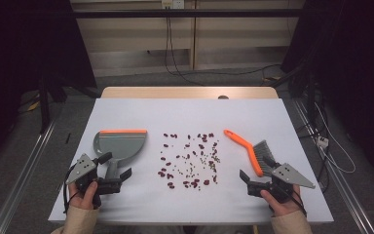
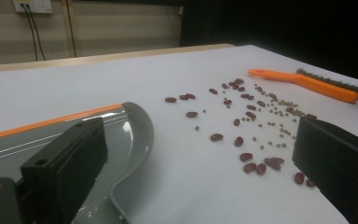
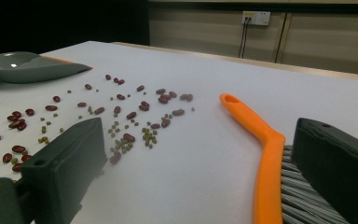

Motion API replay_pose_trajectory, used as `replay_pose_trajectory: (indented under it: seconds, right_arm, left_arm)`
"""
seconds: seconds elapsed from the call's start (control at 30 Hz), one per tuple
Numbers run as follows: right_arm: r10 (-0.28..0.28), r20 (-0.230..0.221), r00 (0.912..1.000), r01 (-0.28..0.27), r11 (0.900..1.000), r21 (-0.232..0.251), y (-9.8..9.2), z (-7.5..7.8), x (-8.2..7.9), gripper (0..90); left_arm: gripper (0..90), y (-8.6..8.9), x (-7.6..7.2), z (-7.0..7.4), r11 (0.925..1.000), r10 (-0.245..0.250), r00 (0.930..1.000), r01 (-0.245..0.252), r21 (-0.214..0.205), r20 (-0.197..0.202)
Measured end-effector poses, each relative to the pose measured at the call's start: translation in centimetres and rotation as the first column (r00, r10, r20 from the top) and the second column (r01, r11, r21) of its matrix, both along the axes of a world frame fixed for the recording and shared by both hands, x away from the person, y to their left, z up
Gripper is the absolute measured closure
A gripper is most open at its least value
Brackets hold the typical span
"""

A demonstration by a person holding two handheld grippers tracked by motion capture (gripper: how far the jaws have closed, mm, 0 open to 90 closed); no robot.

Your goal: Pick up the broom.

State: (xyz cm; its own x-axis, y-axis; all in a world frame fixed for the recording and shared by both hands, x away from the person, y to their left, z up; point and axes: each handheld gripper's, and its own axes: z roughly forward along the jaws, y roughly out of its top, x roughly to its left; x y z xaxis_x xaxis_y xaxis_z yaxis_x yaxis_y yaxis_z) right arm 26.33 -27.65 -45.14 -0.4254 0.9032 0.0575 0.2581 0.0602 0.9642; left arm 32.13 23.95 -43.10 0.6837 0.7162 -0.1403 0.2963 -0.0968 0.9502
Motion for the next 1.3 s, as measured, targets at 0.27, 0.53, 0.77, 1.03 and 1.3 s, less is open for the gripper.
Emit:
replay_pose_trajectory:
  seconds: [0.27,0.53,0.77,1.03,1.3]
  right_arm:
    - [0.006,-0.011,0.9999,-0.006,1.0000,-0.003,0.0,0.0,0.3,2.6]
    - [-0.006,-0.058,0.9983,0.005,0.9997,-0.025,-0.5,1.5,2.7,4.8]
    - [-0.019,-0.117,0.9930,0.017,0.9996,-0.024,-0.8,2.3,5.4,6.0]
    - [-0.043,-0.202,0.9784,0.030,0.9971,-0.071,-0.8,2.4,8.4,10.9]
    - [-0.024,-0.306,0.9516,-0.008,0.9945,-0.105,-1.4,2.4,11.1,29.0]
  left_arm:
    - [3.0,-0.1,0.0,0.0,1.0000,-0.009,1.0000,0.009,0.000,0.000]
    - [3.0,-0.1,0.0,0.1,0.9998,-0.019,0.9998,0.019,-0.011,0.002]
    - [3.0,0.0,-0.1,0.1,0.9995,-0.024,0.9997,0.024,-0.021,-0.002]
    - [3.0,-0.1,-0.2,0.1,0.9993,-0.027,0.9996,0.027,-0.028,-0.004]
    - [3.0,-0.1,-0.2,0.0,0.9992,-0.028,0.9996,0.028,-0.030,-0.005]
